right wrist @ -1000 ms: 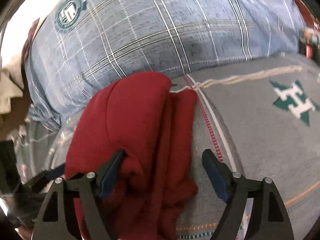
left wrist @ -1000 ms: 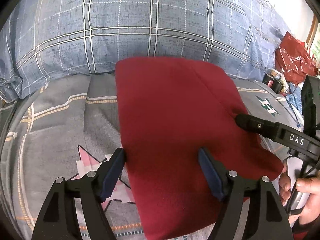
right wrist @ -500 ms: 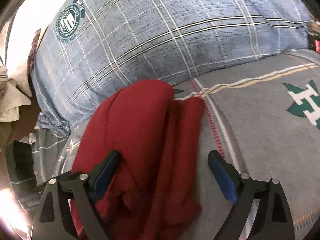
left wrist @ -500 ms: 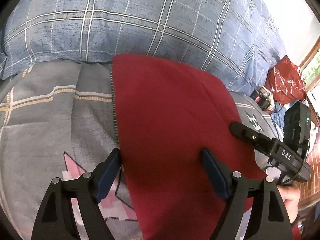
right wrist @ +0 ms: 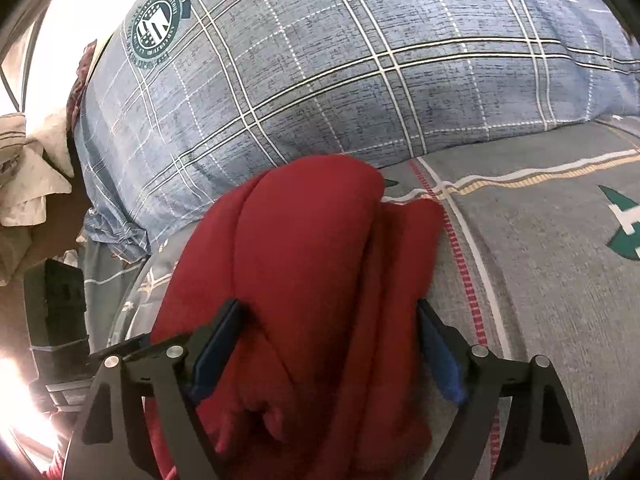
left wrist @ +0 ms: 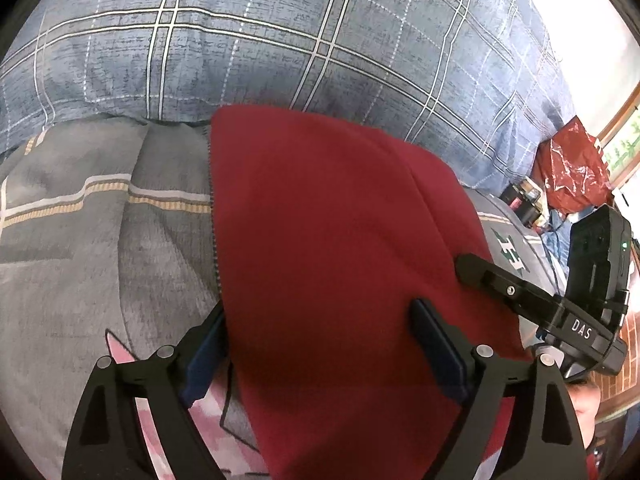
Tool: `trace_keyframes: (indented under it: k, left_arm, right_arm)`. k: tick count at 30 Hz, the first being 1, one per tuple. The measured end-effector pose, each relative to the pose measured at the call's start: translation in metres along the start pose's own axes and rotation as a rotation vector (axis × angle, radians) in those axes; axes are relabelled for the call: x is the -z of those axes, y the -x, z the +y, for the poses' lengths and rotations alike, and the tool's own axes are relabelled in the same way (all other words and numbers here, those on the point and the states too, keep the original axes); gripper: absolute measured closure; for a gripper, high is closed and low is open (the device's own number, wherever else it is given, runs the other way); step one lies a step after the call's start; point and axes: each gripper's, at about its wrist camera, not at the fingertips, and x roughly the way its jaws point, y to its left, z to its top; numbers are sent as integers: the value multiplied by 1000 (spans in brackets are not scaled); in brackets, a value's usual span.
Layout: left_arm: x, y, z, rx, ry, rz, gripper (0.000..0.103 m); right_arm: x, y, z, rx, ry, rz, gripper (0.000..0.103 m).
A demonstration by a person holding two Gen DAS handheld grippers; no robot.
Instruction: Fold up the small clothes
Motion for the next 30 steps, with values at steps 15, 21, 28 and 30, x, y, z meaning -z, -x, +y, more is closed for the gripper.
trace_keyframes:
  k: [15,21,28,30]
  left_arm:
    - [7,11,-1,-12,-21,-78,49]
    - [16,57,-4,15,-54,-82,59]
    - [51,128,4,-24,-95,-72,59]
    - [68,139,9,-38,-88,-64,59]
  right_arm:
    - [5,1,15,53,49,-52,48]
    - [7,20,45,58,123,-107,60]
    - [29,48,78,-19,142,-58,60]
    - [42,55,88,-44,146,-40,60]
